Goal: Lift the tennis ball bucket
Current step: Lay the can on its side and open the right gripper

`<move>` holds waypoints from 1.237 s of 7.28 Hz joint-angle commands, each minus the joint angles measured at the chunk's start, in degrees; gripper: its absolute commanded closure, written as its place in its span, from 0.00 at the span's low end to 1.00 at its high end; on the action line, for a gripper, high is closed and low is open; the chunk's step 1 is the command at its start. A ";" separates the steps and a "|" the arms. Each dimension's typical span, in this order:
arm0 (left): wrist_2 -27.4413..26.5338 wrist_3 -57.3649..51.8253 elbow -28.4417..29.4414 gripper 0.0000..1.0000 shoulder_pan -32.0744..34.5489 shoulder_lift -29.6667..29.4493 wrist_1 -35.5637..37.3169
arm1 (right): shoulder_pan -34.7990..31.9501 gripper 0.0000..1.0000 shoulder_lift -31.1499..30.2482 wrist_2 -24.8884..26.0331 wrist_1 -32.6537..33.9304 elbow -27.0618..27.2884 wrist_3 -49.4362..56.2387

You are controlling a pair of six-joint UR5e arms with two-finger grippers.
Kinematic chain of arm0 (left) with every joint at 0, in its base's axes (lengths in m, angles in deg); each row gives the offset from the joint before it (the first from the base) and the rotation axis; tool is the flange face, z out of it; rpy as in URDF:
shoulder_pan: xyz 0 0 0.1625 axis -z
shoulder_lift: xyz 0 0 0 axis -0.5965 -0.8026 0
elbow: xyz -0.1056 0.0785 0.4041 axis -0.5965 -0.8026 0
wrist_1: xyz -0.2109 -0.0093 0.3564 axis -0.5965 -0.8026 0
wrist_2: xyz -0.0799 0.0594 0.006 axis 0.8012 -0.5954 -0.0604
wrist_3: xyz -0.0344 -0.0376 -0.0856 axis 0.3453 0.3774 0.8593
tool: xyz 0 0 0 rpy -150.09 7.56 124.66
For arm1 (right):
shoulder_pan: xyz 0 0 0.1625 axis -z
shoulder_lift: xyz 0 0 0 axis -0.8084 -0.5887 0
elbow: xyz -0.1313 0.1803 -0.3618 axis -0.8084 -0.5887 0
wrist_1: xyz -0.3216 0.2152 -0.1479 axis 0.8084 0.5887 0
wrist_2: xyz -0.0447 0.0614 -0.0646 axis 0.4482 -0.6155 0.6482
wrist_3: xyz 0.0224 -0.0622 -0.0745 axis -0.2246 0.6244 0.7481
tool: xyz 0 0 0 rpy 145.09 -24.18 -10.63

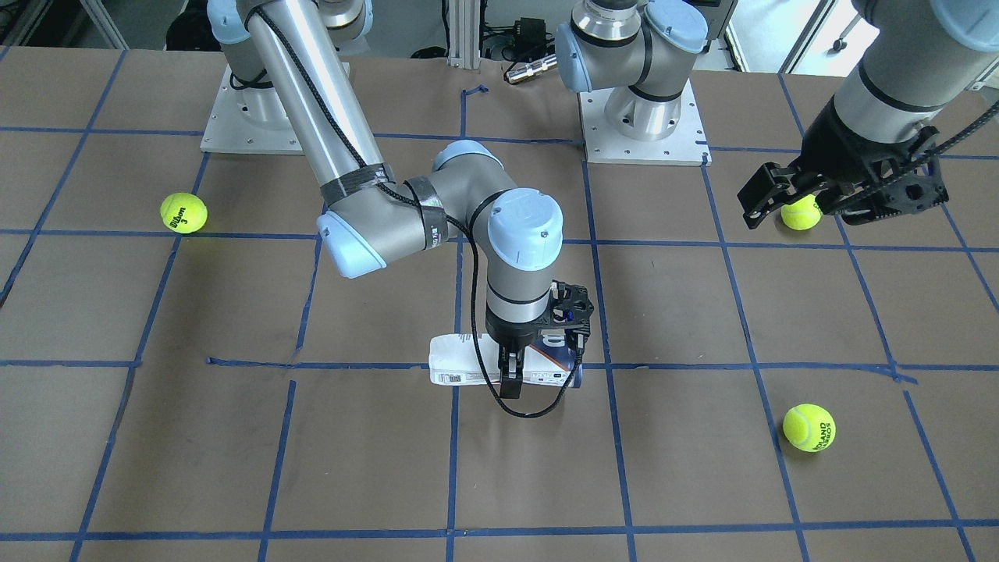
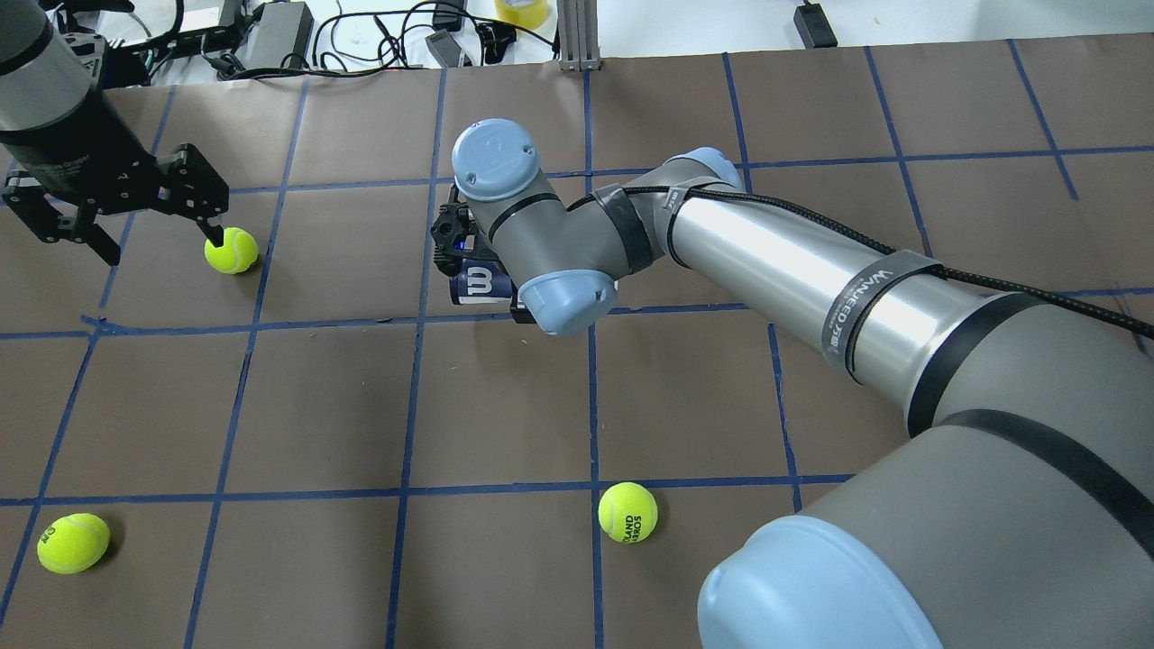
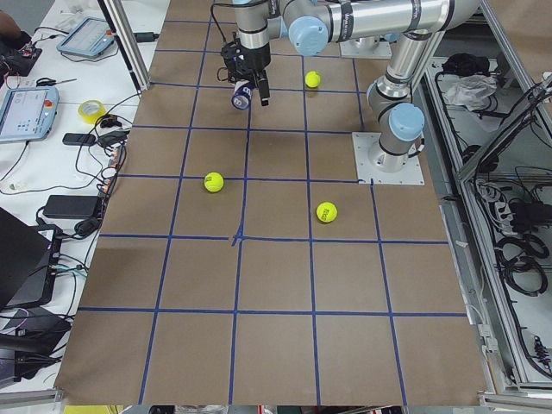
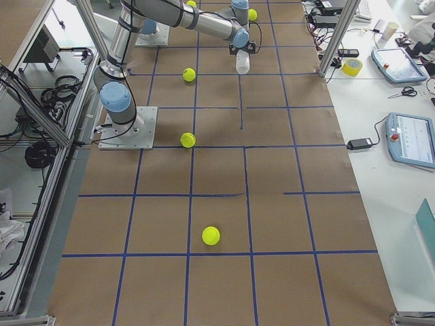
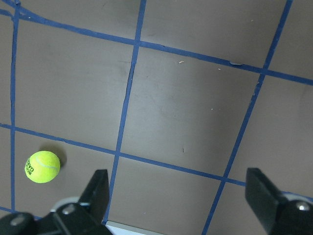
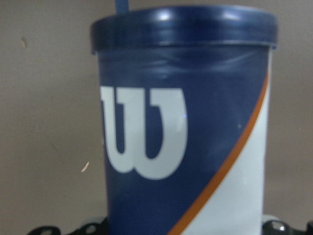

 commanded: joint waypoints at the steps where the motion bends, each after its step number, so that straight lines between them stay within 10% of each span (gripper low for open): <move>1: -0.04 -0.01 -0.04 0.00 -0.02 -0.05 0.05 | -0.36 0.00 0.49 -0.63 2.05 0.10 -0.50; 7: 0.65 -0.45 0.05 0.00 0.07 -0.92 0.93 | 2.36 0.00 -4.50 -3.88 1.19 -0.16 -3.24; 9: 9.32 -2.81 -0.21 0.00 0.07 -2.50 2.59 | 7.70 0.00 -10.20 -5.47 -1.96 -0.16 -5.15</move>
